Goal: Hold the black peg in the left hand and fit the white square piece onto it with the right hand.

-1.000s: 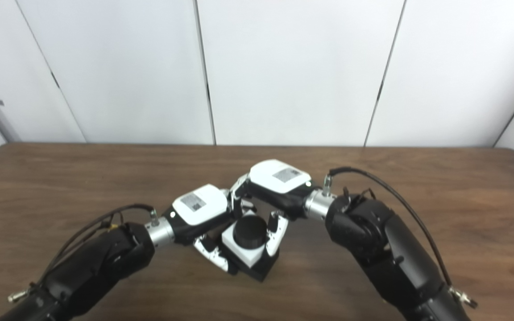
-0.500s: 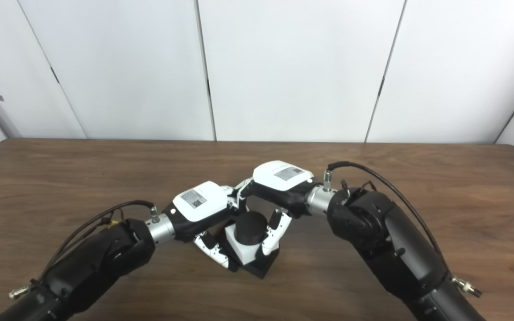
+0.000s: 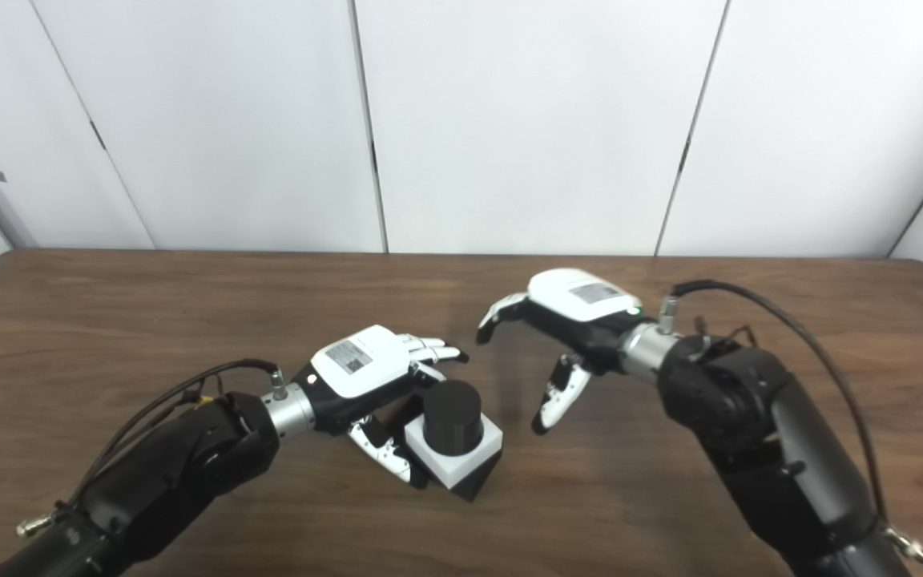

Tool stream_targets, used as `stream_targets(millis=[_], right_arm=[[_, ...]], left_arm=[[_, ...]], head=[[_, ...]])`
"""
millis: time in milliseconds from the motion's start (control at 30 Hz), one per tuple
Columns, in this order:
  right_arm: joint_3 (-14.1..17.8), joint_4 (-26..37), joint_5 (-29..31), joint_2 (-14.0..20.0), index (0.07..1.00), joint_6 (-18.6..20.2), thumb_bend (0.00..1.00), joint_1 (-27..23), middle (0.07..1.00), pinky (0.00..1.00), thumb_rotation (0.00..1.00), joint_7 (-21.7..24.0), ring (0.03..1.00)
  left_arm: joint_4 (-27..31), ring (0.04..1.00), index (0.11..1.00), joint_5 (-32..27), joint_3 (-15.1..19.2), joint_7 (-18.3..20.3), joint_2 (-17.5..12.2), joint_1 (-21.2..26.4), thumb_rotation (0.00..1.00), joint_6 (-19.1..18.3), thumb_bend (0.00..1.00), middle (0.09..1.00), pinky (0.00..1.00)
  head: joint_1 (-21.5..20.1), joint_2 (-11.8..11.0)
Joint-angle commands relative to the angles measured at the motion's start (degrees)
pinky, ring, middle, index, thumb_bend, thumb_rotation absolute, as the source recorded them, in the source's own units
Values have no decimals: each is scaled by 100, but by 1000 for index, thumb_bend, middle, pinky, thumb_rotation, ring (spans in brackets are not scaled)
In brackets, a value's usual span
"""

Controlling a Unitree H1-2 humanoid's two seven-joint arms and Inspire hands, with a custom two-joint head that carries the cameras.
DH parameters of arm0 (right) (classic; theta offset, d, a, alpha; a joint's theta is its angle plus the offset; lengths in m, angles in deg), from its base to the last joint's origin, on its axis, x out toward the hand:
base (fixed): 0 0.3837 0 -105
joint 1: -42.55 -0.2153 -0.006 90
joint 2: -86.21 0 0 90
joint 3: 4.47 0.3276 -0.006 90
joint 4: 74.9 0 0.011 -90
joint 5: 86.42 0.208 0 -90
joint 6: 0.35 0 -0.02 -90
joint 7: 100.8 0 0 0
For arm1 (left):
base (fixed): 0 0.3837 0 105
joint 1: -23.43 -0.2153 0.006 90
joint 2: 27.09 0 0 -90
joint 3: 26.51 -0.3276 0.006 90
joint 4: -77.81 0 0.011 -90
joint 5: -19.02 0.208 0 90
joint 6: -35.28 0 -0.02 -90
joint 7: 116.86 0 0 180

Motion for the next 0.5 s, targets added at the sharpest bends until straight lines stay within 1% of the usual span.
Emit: stream_targets(millis=[0, 67, 133, 200, 233, 267, 433, 467], right_arm=[[297, 220, 184, 99, 712, 45, 704, -18, 833, 723, 60, -344, 825], [480, 240, 311, 95, 705, -7, 708, 116, 814, 675, 48, -530, 797], [609, 241, 409, 91, 704, -65, 704, 227, 807, 652, 44, -707, 786], [782, 225, 532, 54, 699, -158, 704, 385, 794, 623, 31, -977, 769], [861, 216, 575, 29, 697, -178, 699, 468, 788, 618, 29, -1122, 763], [928, 208, 614, 0, 701, -185, 672, 545, 789, 624, 34, -1250, 765], [1149, 137, 737, -180, 693, -156, 658, 870, 774, 619, 48, -1865, 746], [1218, 106, 777, -257, 694, -168, 656, 946, 774, 618, 49, -2045, 745]], left_arm=[[-163, 920, 492, 400, -252, 424, -25, -203, 79, 9, 520, 924, 855], [-149, 928, 492, 390, -250, 452, -28, -206, 79, -3, 521, 928, 859], [-144, 929, 492, 390, -249, 461, -28, -208, 78, -6, 521, 930, 861], [-130, 927, 492, 425, -251, 450, -33, -209, 78, -13, 521, 927, 855], [-127, 929, 492, 445, -249, 427, -33, -213, 79, -18, 521, 928, 856], [-125, 925, 492, 471, -247, 394, -35, -217, 79, -19, 521, 924, 852], [-100, 923, 492, 479, -232, 416, -54, -222, 78, -52, 521, 920, 849], [-92, 923, 492, 507, -218, 361, -53, -235, 78, -64, 521, 919, 850]], head=[[2, 4], [-1, 4], [1, -2], [7, 2], [7, 2], [-3, 5], [-23, -5], [-27, -14]])
